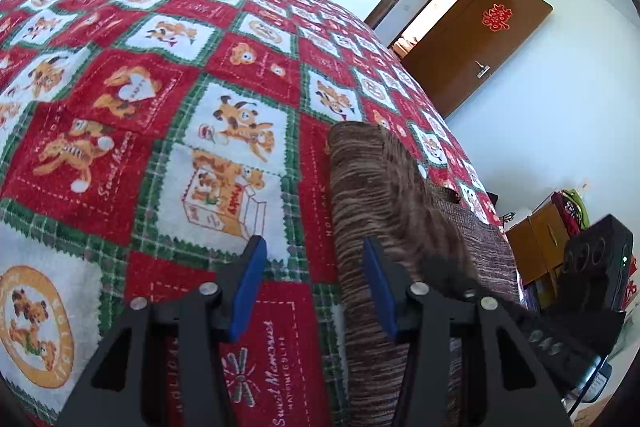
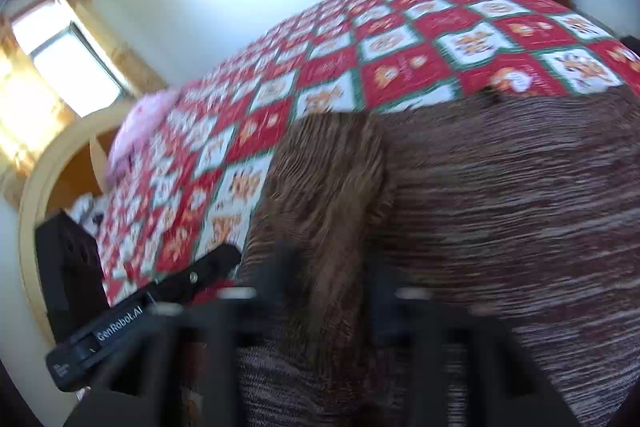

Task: Fold small clothes

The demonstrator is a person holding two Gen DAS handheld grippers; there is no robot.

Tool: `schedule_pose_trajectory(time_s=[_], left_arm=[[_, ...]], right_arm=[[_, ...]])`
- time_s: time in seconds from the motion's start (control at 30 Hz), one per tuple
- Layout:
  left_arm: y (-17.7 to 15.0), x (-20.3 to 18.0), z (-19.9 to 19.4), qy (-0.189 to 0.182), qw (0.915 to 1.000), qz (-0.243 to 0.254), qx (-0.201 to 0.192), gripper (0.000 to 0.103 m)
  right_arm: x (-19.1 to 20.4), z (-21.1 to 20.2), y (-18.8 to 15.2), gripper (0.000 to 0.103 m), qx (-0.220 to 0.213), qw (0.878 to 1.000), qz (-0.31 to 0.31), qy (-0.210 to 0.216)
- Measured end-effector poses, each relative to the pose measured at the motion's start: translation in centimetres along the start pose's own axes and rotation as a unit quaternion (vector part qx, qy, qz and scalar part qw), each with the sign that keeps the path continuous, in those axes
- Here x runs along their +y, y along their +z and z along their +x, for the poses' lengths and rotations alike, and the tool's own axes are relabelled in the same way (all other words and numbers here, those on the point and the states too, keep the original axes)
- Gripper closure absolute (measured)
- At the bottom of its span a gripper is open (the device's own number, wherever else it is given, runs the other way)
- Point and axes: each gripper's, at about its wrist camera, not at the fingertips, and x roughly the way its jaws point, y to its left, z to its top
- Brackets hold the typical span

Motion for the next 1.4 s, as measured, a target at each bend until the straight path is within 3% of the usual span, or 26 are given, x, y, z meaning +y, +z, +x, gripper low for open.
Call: schedule_pose_trajectory(time_s=[0.13, 0.2, 0.4, 0.57, 0.7, 0.77, 0.9, 1.07, 1.17, 1.27, 1.4], left_arm=[[-0.1, -0.8, 0.2, 0.007, 0.9998, 0.019, 0.004, 0.05], [-0.1, -1.1, 0.4, 0.005, 0.9997, 0.024, 0.008, 0.051], [0.1, -3.2, 1.2, -0.006, 0.999, 0.039, 0.021, 0.051], [-0.1, -8.2, 1.5, -0.02, 0.995, 0.095, 0.02, 0.051], [-1.0, -12.7, 2.0, -0.047, 0.9888, 0.139, 0.029, 0.05], [-1.7, -14.7, 2.2, -0.057, 0.9846, 0.162, 0.033, 0.041], [-3.6, -17.5, 2.6, -0.06, 0.9756, 0.208, 0.04, 0.038], [-5.4, -17.6, 4.0, -0.04, 0.9722, 0.219, 0.072, 0.038], [-6.2, -17.6, 2.9, -0.032, 0.9694, 0.235, 0.063, 0.038], [-6.2, -16.6, 1.3, -0.047, 0.9735, 0.216, 0.058, 0.038], [-6.4, -14.2, -0.7, -0.041, 0.9807, 0.187, 0.042, 0.026]], right_arm=[[-1.5, 0.6, 0.3, 0.08, -0.002, 0.998, 0.045, 0.032], [-1.6, 0.3, 0.3, 0.09, -0.005, 0.998, 0.053, 0.036], [-0.4, -3.4, 0.5, 0.093, -0.057, 0.998, 0.007, 0.001], [-0.9, -7.4, 1.6, 0.093, -0.083, 0.995, -0.036, -0.041], [-2.8, -11.7, 2.7, 0.093, -0.1, 0.99, -0.059, -0.083], [-4.4, -13.8, 2.8, 0.093, -0.103, 0.988, -0.06, -0.099], [-7.9, -15.7, 1.7, 0.093, -0.087, 0.984, -0.06, -0.142], [-13.2, -11.9, -0.7, 0.093, -0.01, 0.989, -0.012, -0.149], [-13.8, -12.9, -1.2, 0.092, -0.022, 0.993, 0.002, -0.12], [-14.1, -14.9, -1.9, 0.084, -0.019, 0.995, 0.023, -0.1], [-13.6, -19.4, -4.3, 0.077, -0.046, 0.993, 0.036, -0.1]])
